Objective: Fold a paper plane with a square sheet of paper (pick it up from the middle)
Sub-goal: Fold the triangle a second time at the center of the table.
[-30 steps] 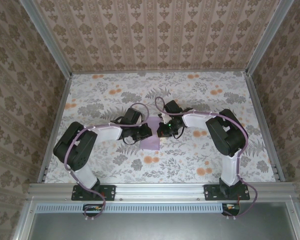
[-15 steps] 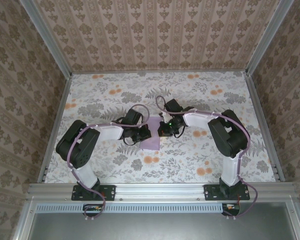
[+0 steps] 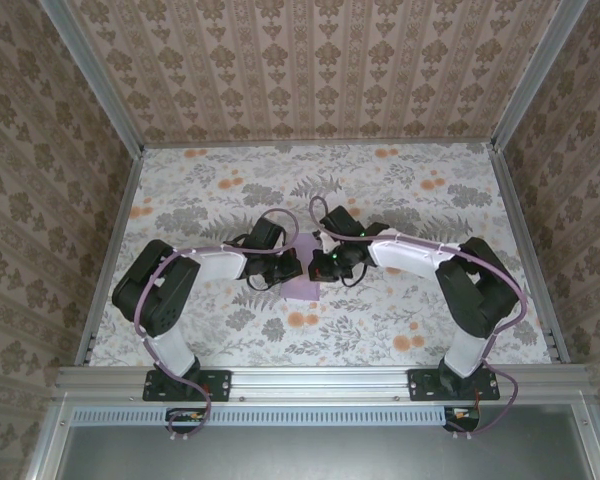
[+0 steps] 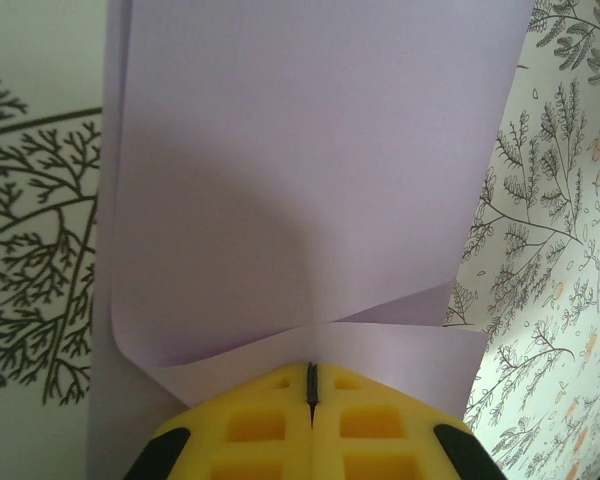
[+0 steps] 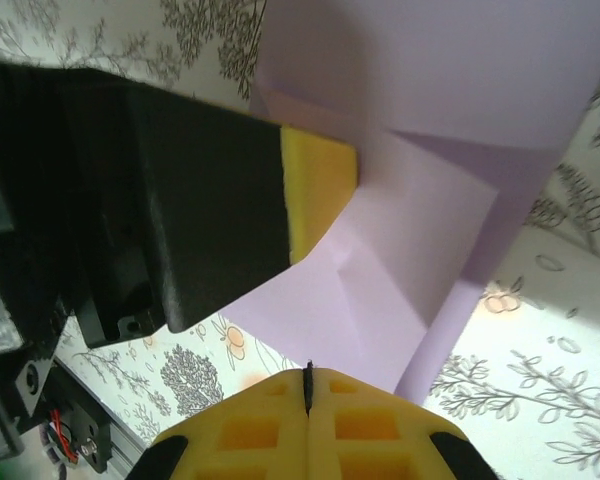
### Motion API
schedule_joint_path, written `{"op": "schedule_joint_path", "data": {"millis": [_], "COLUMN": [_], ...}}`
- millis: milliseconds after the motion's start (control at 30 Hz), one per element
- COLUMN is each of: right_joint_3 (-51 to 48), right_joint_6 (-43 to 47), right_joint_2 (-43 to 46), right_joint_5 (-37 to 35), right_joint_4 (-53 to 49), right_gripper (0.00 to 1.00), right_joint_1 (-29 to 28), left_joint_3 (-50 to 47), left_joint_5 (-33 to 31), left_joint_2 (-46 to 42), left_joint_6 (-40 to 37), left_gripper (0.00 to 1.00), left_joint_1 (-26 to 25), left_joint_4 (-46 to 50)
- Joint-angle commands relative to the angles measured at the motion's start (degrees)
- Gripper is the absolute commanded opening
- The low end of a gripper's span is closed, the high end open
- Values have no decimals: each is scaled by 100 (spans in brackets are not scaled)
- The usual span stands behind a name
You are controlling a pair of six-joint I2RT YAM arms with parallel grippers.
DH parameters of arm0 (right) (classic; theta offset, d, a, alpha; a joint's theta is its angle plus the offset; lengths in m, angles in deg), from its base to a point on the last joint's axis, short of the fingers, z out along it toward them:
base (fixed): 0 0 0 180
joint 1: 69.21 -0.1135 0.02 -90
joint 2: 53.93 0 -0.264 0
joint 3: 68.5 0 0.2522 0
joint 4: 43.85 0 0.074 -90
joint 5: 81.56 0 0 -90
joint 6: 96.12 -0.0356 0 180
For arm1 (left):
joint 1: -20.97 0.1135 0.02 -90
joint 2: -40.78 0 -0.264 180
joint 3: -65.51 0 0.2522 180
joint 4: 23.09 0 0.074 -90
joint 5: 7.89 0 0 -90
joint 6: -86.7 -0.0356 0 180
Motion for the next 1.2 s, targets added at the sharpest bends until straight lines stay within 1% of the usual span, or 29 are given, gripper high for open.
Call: {"op": "schedule_joint_path", "data": {"millis": [0, 167, 367, 733, 900, 1167], "right_joint_3": [-4, 192, 234, 416, 432, 392], "right_joint_6": [-340, -381, -410, -269, -247, -129], "right_joint_2": [-217, -481, -658, -812, -946, -953], "right_joint_5": [-239, -258, -410, -469, -732, -876], "right_joint_4": [36, 3, -54, -267, -348, -567], "right_gripper": [0, 0, 0, 0, 0, 0], "right_joint_1": [-119, -265, -276, -346, -352, -347], "left_joint_3": [-137, -130, -118, -103, -108, -143], "left_joint_5": [-398, -380, -369, -388, -398, -476], "left_joint_2": [377, 368, 375, 423, 437, 430], "left_joint_6": [48, 48, 64, 118, 123, 91], "left_gripper": [0, 0, 0, 0, 0, 0], "left_joint_1": [-69, -69, -69, -69, -69, -59], "left_joint_4": [605, 598, 591, 599, 599, 691]}}
